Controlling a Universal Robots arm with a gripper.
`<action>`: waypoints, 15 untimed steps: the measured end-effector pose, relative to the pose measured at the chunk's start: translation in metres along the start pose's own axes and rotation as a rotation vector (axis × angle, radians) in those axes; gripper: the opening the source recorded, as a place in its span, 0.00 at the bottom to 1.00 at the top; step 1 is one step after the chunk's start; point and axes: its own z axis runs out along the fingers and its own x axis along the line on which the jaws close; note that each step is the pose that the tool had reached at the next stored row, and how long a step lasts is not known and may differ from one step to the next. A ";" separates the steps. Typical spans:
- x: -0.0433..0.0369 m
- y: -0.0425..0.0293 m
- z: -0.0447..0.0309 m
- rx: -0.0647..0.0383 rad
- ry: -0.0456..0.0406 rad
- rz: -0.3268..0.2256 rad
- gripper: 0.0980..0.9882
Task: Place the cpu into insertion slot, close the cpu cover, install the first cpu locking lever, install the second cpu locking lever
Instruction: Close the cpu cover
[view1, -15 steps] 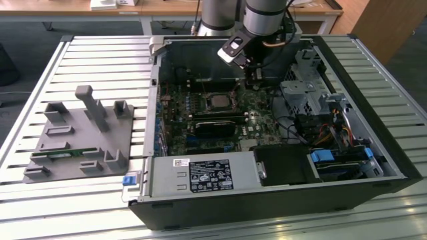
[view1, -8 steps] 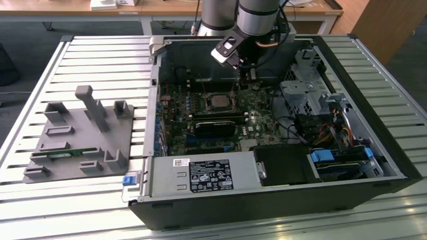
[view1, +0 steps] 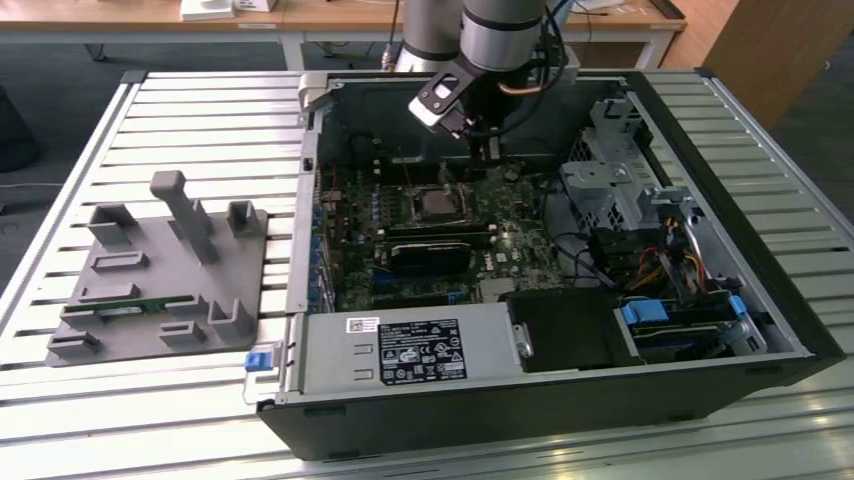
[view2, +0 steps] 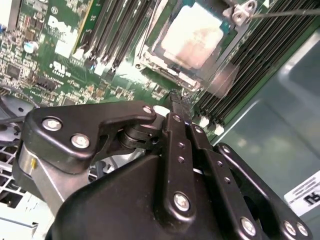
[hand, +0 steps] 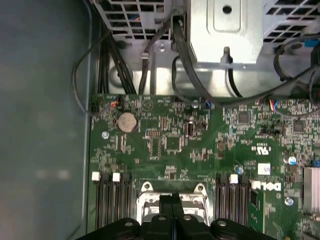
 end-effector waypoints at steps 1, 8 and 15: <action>0.0000 -0.0018 -0.0001 0.000 -0.0001 0.000 0.01; 0.0000 -0.0109 0.0002 0.000 0.0000 0.000 0.01; -0.0011 -0.0145 0.0053 0.006 -0.0001 0.000 0.01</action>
